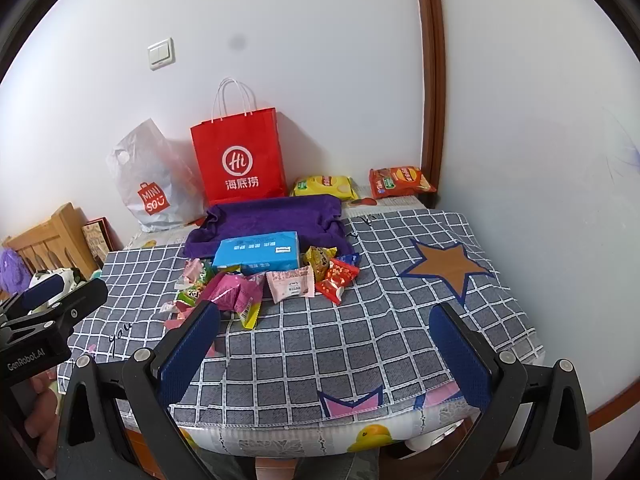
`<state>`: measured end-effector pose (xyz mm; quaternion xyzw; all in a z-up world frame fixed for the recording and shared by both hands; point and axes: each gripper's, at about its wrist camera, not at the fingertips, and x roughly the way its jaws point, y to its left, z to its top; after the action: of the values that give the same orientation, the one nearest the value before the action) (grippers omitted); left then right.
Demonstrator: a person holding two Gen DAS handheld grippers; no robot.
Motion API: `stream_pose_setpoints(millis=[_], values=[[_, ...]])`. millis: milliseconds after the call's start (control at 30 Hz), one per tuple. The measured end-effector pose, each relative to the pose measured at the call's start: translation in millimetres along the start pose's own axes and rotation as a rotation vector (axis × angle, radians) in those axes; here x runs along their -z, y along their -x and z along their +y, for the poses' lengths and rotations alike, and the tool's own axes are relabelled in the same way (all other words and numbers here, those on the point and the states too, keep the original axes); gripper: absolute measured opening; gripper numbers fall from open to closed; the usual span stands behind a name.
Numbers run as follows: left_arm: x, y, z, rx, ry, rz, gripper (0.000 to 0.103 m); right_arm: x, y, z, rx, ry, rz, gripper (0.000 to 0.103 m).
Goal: Organize snacks
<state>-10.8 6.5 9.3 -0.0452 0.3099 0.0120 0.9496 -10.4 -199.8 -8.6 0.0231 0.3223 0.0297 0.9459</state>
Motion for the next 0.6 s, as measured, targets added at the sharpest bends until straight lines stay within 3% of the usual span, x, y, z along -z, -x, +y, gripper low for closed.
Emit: stream_pose_setpoints(millis=[600], values=[[-3.4, -6.8, 0.5, -0.014, -0.012, -0.014, 0.102, 0.5, -8.0, 5.6, -0.004, 0.017, -0.02, 0.103]])
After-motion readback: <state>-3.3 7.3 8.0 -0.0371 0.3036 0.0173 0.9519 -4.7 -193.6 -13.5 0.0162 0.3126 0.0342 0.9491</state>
